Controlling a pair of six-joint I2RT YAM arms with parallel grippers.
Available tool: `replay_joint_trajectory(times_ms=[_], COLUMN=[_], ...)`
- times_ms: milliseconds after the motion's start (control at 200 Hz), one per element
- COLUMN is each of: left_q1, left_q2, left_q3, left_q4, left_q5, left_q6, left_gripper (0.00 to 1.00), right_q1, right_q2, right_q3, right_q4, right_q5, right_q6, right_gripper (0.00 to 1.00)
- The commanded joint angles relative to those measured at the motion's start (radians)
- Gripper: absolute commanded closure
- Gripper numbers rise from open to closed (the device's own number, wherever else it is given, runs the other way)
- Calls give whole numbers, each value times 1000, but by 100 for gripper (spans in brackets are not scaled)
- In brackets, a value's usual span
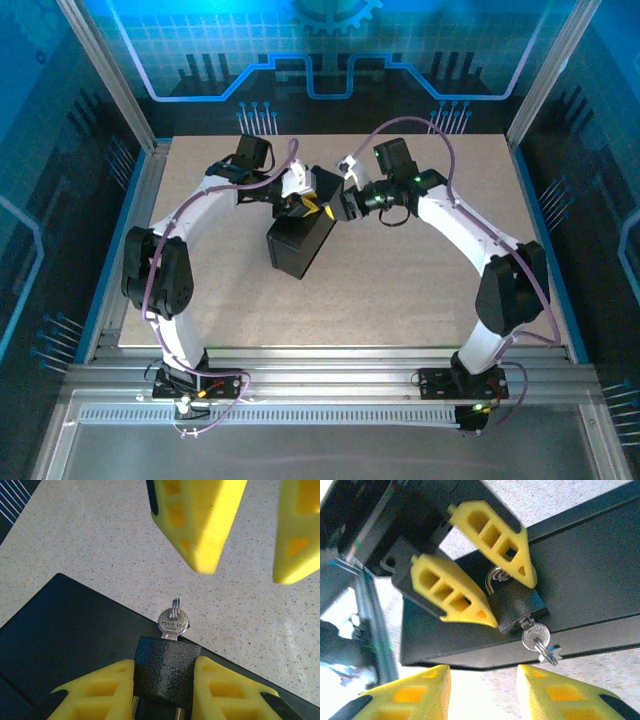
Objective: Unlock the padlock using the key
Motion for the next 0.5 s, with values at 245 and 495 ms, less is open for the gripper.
replay_joint_trajectory(times_ms=[245, 495], left_q1=[-2, 2], left_q2=[45, 54], left_q3=[-8, -9], left_q4=[-121, -115], left_q5=[27, 28], left_q6=[0, 3], left_gripper=[78, 78], right_q1=[10, 61], right_q2=[-71, -61], right_q3=[-239, -316], right_q4=[405, 635], right_q5=[159, 293], right_q6=[-429, -486], right_gripper=[62, 63])
